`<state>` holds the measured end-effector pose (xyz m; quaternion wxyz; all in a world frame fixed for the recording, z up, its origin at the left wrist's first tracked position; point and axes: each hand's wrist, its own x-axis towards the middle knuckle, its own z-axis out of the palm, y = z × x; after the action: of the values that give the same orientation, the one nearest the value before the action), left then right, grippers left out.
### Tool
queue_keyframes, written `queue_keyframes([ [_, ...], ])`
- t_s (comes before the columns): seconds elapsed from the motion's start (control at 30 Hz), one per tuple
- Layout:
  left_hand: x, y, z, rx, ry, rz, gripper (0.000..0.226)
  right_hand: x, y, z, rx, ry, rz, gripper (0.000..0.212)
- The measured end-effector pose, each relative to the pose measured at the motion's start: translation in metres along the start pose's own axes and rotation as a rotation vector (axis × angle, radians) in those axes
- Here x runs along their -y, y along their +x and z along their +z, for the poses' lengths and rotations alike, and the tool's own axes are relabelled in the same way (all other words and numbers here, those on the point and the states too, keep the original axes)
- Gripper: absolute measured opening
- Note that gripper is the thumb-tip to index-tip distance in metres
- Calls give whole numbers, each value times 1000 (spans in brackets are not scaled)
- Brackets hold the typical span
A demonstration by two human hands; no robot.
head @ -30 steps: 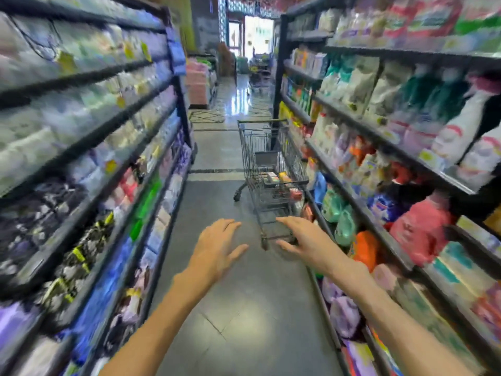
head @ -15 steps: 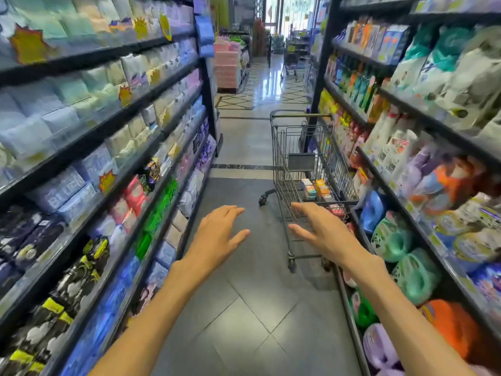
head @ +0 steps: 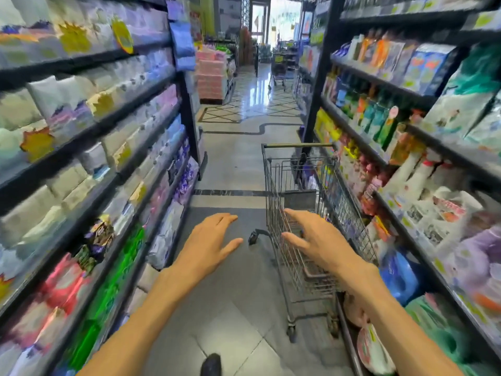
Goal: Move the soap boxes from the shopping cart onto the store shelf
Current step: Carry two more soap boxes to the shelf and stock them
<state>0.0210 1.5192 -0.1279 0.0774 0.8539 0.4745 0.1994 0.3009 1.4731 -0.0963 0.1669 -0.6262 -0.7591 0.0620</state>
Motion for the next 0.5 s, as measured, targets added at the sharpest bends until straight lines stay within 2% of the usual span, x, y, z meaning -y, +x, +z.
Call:
queue_keyframes([
  [0.27,88,241,25,122,-16,181,60,-79,183,7,-33,14,228,65],
  [0.5,63,424,95,230,-70,435,60,-179,261,-1,-111,-58,446,66],
])
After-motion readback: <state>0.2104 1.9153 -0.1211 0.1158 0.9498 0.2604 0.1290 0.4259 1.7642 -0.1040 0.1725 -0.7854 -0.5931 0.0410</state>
